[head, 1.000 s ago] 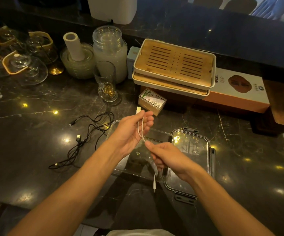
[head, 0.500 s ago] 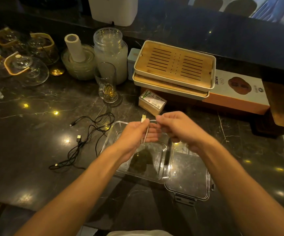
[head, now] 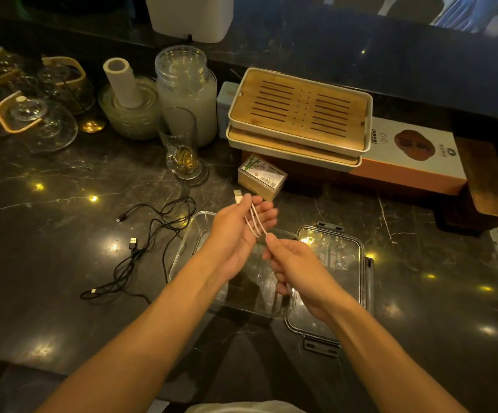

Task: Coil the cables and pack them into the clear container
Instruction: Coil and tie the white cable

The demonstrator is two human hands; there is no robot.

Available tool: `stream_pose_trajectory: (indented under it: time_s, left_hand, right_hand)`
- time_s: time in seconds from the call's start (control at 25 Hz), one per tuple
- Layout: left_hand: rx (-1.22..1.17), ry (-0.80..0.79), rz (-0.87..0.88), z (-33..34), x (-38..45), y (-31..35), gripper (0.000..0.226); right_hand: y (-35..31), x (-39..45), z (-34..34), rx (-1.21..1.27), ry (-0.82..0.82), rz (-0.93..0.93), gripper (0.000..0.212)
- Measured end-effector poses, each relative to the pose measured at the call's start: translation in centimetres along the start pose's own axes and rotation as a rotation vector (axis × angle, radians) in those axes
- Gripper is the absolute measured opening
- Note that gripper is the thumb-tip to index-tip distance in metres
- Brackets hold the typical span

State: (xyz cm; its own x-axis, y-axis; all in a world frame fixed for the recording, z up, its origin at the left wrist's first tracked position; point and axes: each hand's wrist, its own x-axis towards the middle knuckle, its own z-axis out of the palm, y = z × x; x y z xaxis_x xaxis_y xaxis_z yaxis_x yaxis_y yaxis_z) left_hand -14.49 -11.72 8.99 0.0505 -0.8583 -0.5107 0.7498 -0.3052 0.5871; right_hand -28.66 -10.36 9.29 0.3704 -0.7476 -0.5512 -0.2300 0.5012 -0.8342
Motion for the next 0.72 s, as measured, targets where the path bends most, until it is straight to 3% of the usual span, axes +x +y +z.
stream_pose_trajectory:
  time_s: [0.12, 0.32, 0.72]
  left_hand:
    - [-0.197, -0.04, -0.105, 0.3, 0.2, 0.4, 0.028]
    - [-0.269, -0.164, -0.143, -0.6, -0.2, 0.3, 0.036]
    - [-0.108, -0.132, -0.091, -0.3, -0.1, -0.2, 0.038]
  right_hand:
    - [0.5, 0.0, 0.3, 0.072, -0.043, -0.005, 0.029]
    - [0.6, 0.4, 0.4, 0.063, -0.032, -0.244, 0.015]
    - [1.8, 0.6, 0.8, 0.175, 0.13, -0.281, 0.012]
